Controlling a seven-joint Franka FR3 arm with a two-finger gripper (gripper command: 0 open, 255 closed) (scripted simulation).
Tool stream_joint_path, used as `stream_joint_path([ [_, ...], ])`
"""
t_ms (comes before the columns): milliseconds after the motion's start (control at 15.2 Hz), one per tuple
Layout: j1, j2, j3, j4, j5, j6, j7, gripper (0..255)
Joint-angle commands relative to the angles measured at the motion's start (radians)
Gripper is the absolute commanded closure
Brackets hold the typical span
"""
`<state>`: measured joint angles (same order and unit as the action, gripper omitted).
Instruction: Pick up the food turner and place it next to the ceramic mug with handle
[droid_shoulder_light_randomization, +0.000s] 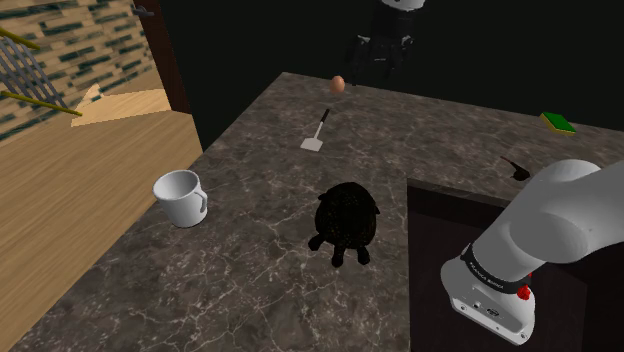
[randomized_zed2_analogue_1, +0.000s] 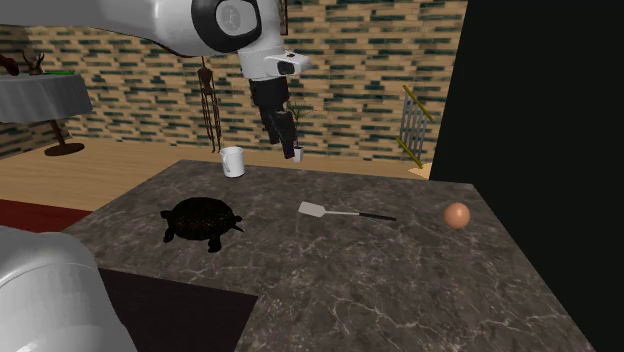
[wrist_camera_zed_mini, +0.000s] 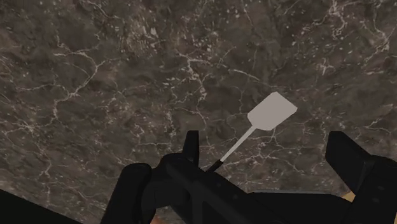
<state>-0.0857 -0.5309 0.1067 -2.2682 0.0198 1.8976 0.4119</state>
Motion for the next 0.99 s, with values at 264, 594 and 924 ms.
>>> stream_joint_path([
  [264, -0.053, 0.218, 0.048, 0.062, -0.023, 0.124, 0.199, 0],
  [594, -0.088, 0.405, 0.067, 0.146, -0.061, 0.196, 0.361, 0],
  [924, -0.106, 0.592, 0.06, 0.253, -0.102, 0.243, 0.516, 0],
])
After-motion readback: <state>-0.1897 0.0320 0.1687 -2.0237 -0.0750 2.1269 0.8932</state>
